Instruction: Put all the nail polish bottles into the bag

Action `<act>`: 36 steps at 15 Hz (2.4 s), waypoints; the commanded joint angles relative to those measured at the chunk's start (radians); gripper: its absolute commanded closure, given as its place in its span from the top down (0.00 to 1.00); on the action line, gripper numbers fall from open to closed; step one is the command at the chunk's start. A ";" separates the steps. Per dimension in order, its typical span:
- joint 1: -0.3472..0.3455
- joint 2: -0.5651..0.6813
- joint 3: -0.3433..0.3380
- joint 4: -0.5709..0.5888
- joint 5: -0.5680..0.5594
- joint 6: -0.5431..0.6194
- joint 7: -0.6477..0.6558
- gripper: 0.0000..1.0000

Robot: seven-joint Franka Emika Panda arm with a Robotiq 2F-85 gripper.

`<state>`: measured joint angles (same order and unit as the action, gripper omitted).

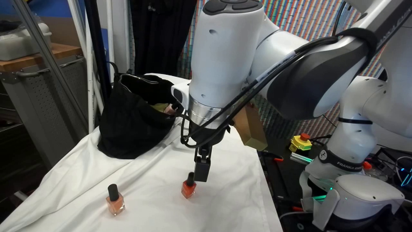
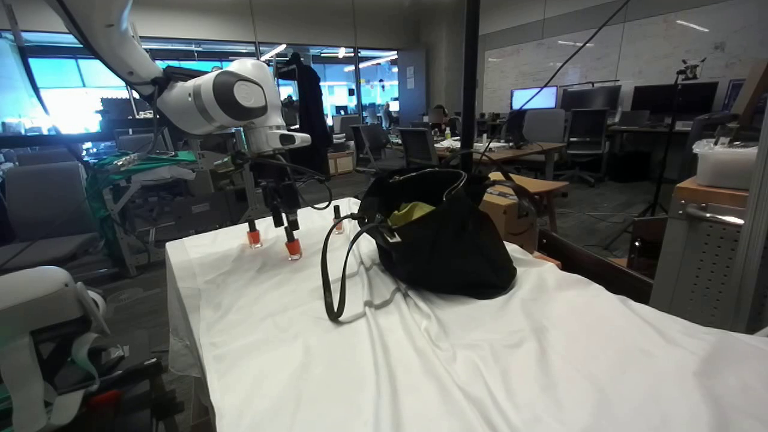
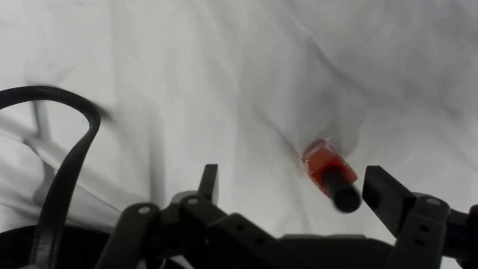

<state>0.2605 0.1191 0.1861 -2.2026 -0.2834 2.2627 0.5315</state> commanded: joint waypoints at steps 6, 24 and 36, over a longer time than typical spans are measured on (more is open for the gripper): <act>0.003 -0.009 0.007 0.026 0.038 -0.011 -0.007 1.00; 0.054 0.192 -0.055 0.235 0.114 0.044 0.387 1.00; 0.064 0.172 -0.084 0.227 0.052 0.003 0.599 1.00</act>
<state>0.3036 0.3030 0.1193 -1.9798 -0.2121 2.2901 1.0651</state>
